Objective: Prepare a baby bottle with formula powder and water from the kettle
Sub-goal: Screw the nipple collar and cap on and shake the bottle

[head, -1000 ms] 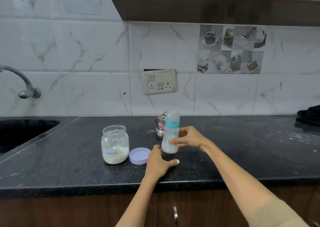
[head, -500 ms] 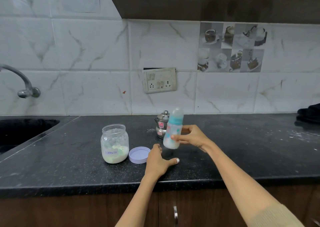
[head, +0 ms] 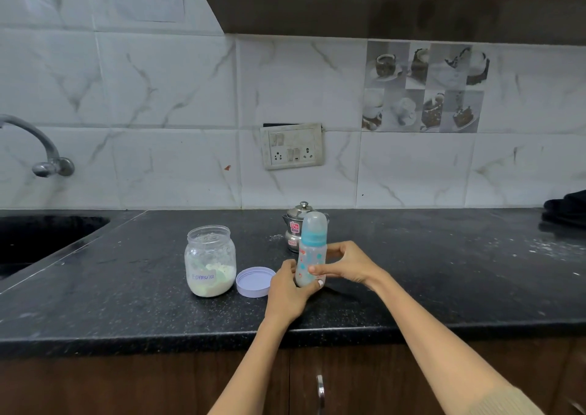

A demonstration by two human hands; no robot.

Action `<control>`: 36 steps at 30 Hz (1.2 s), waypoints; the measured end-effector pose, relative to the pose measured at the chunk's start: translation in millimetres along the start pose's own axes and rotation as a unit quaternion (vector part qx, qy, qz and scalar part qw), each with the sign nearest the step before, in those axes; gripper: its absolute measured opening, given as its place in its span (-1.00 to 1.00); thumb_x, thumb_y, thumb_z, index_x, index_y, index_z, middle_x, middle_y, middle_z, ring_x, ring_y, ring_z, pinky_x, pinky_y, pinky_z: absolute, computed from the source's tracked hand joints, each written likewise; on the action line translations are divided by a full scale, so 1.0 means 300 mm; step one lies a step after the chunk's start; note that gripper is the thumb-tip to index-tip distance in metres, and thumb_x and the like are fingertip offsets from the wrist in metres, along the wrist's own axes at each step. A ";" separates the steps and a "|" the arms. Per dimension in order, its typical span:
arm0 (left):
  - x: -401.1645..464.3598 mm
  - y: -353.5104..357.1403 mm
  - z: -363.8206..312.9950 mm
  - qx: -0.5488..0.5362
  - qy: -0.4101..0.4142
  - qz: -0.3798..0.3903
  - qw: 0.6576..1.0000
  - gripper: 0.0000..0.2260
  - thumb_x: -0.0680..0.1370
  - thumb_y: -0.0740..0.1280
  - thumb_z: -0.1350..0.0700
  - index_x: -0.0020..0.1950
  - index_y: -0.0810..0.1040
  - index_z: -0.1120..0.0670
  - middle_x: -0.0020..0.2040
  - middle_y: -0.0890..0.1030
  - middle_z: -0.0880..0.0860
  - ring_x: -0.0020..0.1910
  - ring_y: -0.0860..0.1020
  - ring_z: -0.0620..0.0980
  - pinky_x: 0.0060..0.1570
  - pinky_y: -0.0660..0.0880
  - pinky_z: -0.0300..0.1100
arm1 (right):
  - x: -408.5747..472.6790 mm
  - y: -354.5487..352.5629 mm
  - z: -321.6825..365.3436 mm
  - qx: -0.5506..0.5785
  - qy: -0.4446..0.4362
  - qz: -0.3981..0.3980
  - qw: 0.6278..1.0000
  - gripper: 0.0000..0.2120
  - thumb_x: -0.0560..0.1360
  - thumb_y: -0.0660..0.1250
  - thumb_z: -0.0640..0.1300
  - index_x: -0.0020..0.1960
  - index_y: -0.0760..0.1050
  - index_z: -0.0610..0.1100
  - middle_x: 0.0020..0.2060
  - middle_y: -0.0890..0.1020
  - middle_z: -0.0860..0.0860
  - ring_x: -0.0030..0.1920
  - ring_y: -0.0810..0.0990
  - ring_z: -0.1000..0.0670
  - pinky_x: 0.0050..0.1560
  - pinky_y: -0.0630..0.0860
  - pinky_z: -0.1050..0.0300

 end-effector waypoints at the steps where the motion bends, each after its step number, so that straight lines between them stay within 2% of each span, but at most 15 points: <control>1: 0.000 0.000 0.001 0.001 0.003 0.003 1.000 -0.49 0.42 0.46 0.02 0.30 0.38 0.10 0.24 0.55 0.05 0.08 0.52 -0.10 0.05 0.43 -0.28 | -0.002 0.007 -0.006 0.001 -0.004 -0.003 1.000 -0.51 0.17 0.60 0.05 0.07 0.65 -0.03 0.00 0.71 0.06 0.08 0.65 0.08 0.20 0.55 -0.05; 8: 0.001 -0.001 0.001 0.025 -0.001 0.007 1.000 -0.57 0.44 0.44 0.08 0.26 0.42 0.09 0.21 0.57 0.04 0.14 0.53 -0.03 0.13 0.43 -0.21 | -0.013 0.030 -0.016 0.022 -0.006 -0.017 1.000 -0.57 0.22 0.61 -0.09 0.07 0.65 -0.07 -0.01 0.71 0.07 0.07 0.65 0.13 0.28 0.49 0.03; 10: 0.000 0.000 -0.001 0.040 -0.002 0.010 0.999 -0.57 0.45 0.43 0.07 0.28 0.42 0.09 0.21 0.57 0.05 0.16 0.53 -0.02 0.15 0.43 -0.18 | -0.019 0.039 -0.027 0.026 -0.003 -0.025 0.999 -0.53 0.18 0.61 -0.03 0.07 0.63 -0.01 0.01 0.70 0.09 0.09 0.63 0.13 0.28 0.48 0.01; 14: -0.005 -0.002 -0.016 0.067 -0.009 0.013 0.998 -0.56 0.47 0.41 0.07 0.31 0.39 0.10 0.25 0.55 0.06 0.21 0.51 0.00 0.19 0.42 -0.15 | -0.021 0.056 -0.053 0.031 0.005 -0.046 0.998 -0.28 0.05 0.60 0.14 0.18 0.60 -0.05 0.08 0.68 0.07 0.13 0.62 0.10 0.29 0.48 -0.05; 18: -0.012 -0.004 -0.027 0.081 -0.022 0.019 0.996 -0.58 0.47 0.41 0.04 0.26 0.40 0.11 0.23 0.56 0.08 0.19 0.53 0.03 0.20 0.45 -0.11 | -0.016 0.055 -0.062 0.022 0.004 -0.058 0.998 -0.27 0.06 0.60 0.17 0.18 0.60 -0.05 0.08 0.68 0.08 0.12 0.63 0.11 0.28 0.49 -0.04; 20: -0.013 -0.004 -0.028 0.091 -0.032 0.017 0.995 -0.54 0.44 0.44 0.02 0.26 0.39 0.14 0.24 0.55 0.11 0.19 0.52 0.05 0.21 0.45 -0.09 | -0.010 0.044 -0.062 0.012 0.005 -0.064 0.998 -0.29 0.08 0.60 0.15 0.18 0.60 -0.06 0.08 0.68 0.07 0.12 0.63 0.11 0.27 0.49 -0.04; 23: -0.013 0.000 -0.026 0.113 -0.055 0.020 0.992 -0.32 0.43 0.44 0.00 0.43 0.24 0.21 0.38 0.42 0.14 0.34 0.41 0.07 0.29 0.36 -0.10 | 0.002 -0.003 -0.076 0.002 0.016 -0.083 0.996 -0.31 0.11 0.60 0.12 0.20 0.59 -0.07 0.12 0.66 0.05 0.16 0.60 0.08 0.29 0.47 -0.05; 25: -0.013 0.003 -0.024 0.122 -0.051 0.022 0.991 -0.34 0.44 0.44 0.01 0.42 0.25 0.20 0.38 0.42 0.13 0.36 0.40 0.06 0.30 0.35 -0.11 | 0.012 -0.054 -0.093 -0.002 0.029 -0.100 0.995 -0.30 0.08 0.60 0.12 0.19 0.60 -0.07 0.11 0.67 0.05 0.15 0.60 0.08 0.29 0.47 -0.04; 28: -0.014 0.007 -0.018 0.126 -0.037 0.027 0.991 -0.44 0.47 0.41 0.03 0.39 0.31 0.15 0.36 0.45 0.09 0.34 0.41 0.02 0.29 0.33 -0.16 | 0.027 -0.144 -0.120 -0.003 0.048 -0.118 0.992 -0.40 0.13 0.62 0.02 0.15 0.63 -0.08 0.07 0.69 0.04 0.06 0.63 0.10 0.20 0.52 0.05; 31: -0.012 0.012 -0.010 0.146 -0.028 0.034 0.988 -0.39 0.50 0.37 0.00 0.47 0.22 0.10 0.41 0.39 0.05 0.38 0.37 -0.02 0.35 0.29 -0.17 | 0.056 -0.223 -0.149 -0.003 0.059 -0.135 0.989 -0.51 0.23 0.60 -0.09 0.14 0.62 -0.10 0.05 0.68 0.02 -0.01 0.63 0.14 -0.01 0.52 0.24; 32: -0.010 0.015 -0.008 0.147 -0.024 0.035 0.988 -0.40 0.50 0.36 -0.01 0.48 0.23 0.08 0.40 0.40 0.03 0.36 0.38 -0.04 0.33 0.30 -0.19 | 0.073 -0.242 -0.162 0.001 0.061 -0.140 0.988 -0.52 0.23 0.60 -0.10 0.14 0.62 -0.11 0.05 0.68 0.01 -0.02 0.63 0.14 -0.01 0.53 0.22; 36: 0.000 0.018 -0.001 0.164 -0.008 0.048 0.985 -0.49 0.52 0.33 -0.03 0.44 0.30 0.00 0.36 0.46 -0.06 0.32 0.42 -0.11 0.27 0.31 -0.27 | 0.161 -0.286 -0.218 0.011 0.079 -0.149 0.986 -0.49 0.23 0.60 -0.10 0.15 0.61 -0.10 0.04 0.67 0.05 0.04 0.63 0.07 0.25 0.50 -0.05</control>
Point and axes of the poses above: each hand's wrist, its own x-axis towards the middle knuckle, its own y-axis out of the palm, z = x × y, the point moved 1 cm from there along x, towards the middle knuckle
